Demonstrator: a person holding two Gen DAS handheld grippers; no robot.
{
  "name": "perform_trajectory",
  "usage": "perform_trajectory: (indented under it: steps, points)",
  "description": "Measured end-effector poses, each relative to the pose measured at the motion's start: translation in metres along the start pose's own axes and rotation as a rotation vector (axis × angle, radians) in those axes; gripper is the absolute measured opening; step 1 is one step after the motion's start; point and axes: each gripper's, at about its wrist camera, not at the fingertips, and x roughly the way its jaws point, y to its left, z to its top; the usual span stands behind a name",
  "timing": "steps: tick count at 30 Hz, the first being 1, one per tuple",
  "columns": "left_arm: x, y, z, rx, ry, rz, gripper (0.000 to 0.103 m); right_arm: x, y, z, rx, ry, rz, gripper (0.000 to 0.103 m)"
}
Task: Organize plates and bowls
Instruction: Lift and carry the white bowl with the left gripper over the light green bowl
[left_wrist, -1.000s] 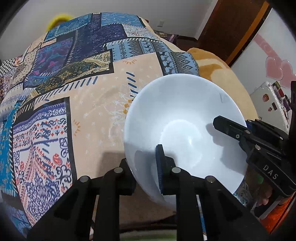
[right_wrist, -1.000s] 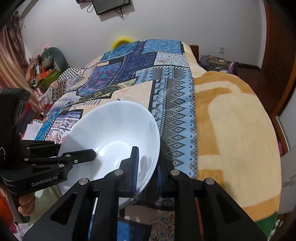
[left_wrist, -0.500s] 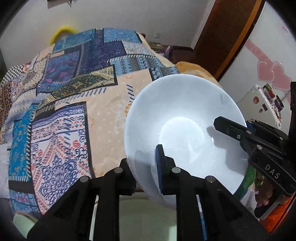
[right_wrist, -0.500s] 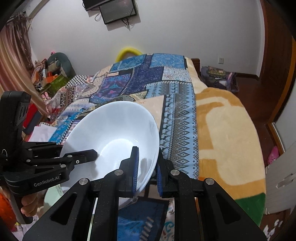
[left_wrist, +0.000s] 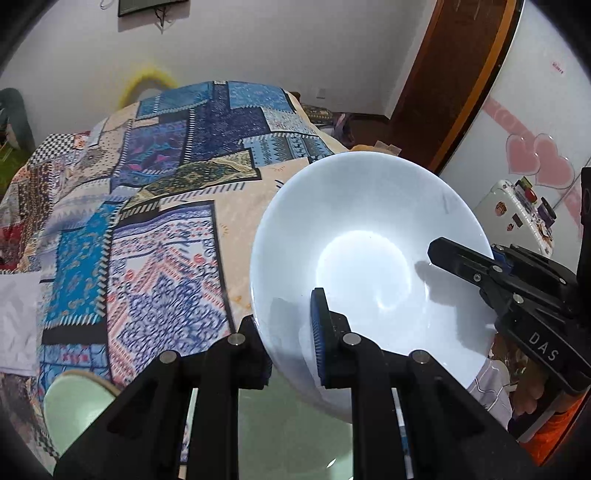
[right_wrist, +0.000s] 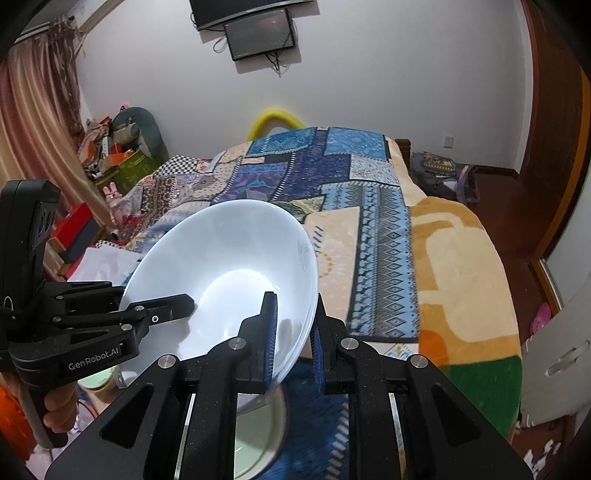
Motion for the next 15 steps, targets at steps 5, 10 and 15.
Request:
perform_trajectory:
  steps: [5, 10, 15]
  points:
    - [-0.026, 0.012, -0.014, -0.016, -0.025, 0.012, 0.017, -0.008, 0.020, -0.005, -0.016, -0.008, 0.012, 0.015]
    - [-0.050, 0.028, -0.033, -0.044, -0.040, 0.024, 0.017, -0.011, 0.043, -0.012, -0.033, -0.009, 0.031, 0.015]
    - [-0.068, 0.046, -0.051, -0.073, -0.049, 0.041, 0.017, -0.008, 0.064, -0.018, -0.048, -0.002, 0.058, 0.015]
